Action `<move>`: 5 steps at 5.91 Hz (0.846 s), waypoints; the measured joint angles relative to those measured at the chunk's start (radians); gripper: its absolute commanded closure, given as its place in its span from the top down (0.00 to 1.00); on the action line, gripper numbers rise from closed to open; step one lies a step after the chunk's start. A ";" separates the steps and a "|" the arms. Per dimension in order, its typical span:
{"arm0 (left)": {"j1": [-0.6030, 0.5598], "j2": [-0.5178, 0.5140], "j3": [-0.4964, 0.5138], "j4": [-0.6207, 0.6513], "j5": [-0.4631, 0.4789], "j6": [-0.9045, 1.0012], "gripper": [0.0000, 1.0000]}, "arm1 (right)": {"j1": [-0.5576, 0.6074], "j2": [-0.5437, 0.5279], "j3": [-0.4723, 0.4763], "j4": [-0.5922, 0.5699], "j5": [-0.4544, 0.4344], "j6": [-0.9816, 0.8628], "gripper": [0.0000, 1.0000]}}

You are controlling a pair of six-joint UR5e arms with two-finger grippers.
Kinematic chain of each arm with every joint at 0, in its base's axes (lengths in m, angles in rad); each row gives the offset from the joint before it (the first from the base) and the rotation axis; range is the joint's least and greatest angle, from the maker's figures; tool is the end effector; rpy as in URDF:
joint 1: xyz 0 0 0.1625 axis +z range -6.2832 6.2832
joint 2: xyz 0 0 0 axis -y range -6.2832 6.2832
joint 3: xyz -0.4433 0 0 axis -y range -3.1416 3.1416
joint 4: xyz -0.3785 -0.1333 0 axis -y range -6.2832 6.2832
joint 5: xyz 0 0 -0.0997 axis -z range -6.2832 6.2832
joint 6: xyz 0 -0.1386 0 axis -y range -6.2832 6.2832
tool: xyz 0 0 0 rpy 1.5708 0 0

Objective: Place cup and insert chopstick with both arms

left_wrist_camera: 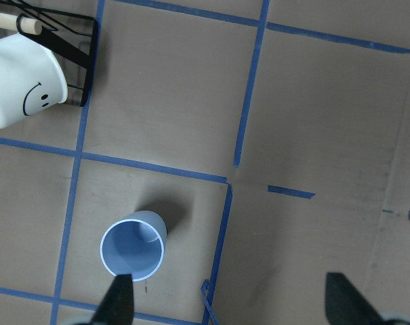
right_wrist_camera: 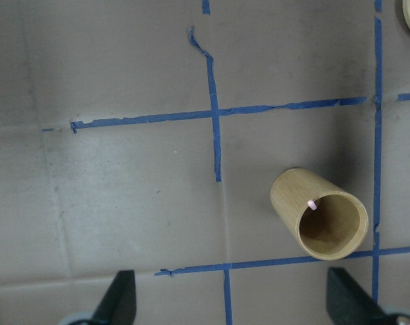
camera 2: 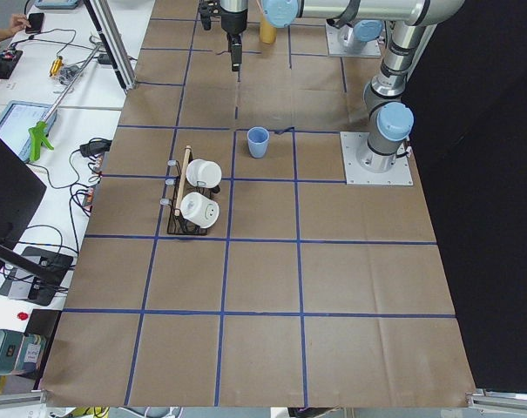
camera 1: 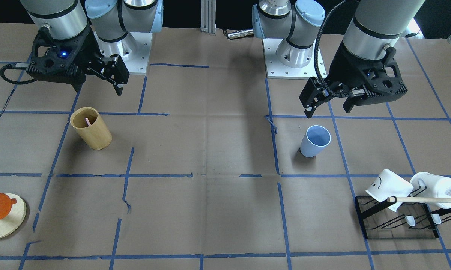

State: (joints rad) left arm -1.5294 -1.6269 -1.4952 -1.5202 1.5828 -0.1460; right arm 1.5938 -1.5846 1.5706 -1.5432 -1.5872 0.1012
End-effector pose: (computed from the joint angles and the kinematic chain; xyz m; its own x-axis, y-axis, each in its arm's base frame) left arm -0.1103 -0.5175 0.4812 -0.9824 -0.1868 -0.0017 -0.1862 0.9799 -0.0710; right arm 0.1418 -0.4670 0.4711 -0.9968 0.0779 0.0177 0.0781 0.9969 0.0119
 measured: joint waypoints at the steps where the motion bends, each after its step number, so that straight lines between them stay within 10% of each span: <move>1: 0.000 0.001 -0.001 0.000 0.000 0.000 0.99 | 0.000 0.000 0.000 0.000 0.000 0.000 1.00; 5: 0.001 -0.008 -0.003 0.002 0.001 0.000 0.99 | 0.000 0.000 0.001 0.000 0.000 0.000 1.00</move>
State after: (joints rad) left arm -1.5284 -1.6353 -1.4986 -1.5178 1.5842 -0.1457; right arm 1.5938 -1.5846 1.5715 -1.5432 -1.5876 0.1013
